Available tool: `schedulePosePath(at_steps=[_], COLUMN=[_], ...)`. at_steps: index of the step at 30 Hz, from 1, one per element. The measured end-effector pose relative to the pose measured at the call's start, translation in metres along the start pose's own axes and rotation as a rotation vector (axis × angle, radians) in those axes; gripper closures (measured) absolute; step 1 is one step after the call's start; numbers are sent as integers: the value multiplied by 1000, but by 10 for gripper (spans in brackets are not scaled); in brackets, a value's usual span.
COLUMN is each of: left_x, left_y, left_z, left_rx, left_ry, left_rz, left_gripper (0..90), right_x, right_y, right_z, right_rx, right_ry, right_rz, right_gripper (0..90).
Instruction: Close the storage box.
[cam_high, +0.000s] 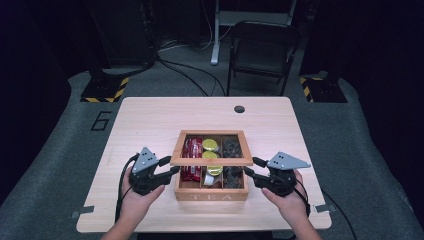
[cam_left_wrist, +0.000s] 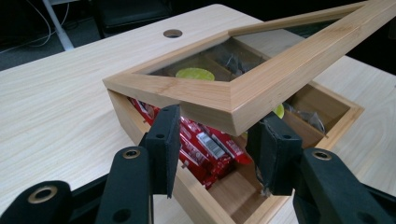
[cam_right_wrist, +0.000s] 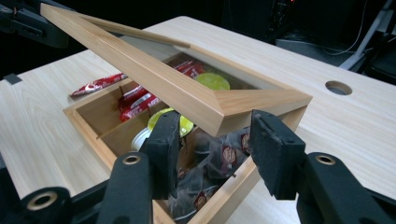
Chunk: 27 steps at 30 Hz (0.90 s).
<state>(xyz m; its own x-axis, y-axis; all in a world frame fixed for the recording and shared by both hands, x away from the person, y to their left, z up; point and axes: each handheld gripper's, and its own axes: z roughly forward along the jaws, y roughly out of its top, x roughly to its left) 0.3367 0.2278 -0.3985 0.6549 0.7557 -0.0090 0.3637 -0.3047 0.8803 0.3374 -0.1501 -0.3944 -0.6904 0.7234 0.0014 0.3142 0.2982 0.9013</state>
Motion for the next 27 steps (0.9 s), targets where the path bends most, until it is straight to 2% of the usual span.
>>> schedulePosePath(at_steps=[7,16,18,19,25,27], left_x=[-4,-7,-6,-7,-9,-10], left_y=[-15,-33,-36,-38,-46,-48], left_z=[2,8,10,11,17,19], left_rx=[17,5,19,21,47,51], left_ry=[-13,-20,-28,-31,-56,-57], left_rz=[-2,-18,-12,-25,-28,-18], left_gripper=[544,535,526,524,505,495], right_x=[5,9,10,10,11,11], right_y=[-14,-31,-34,-36,-44,-46], right_z=[2,6,8,9,15,17], right_rx=[13,30,37,42,81,92], right_ry=[3,-1,0,1,7,8], right_rz=[8,-4,1,4,4,5], right_gripper=[534,524,515,510,486,476])
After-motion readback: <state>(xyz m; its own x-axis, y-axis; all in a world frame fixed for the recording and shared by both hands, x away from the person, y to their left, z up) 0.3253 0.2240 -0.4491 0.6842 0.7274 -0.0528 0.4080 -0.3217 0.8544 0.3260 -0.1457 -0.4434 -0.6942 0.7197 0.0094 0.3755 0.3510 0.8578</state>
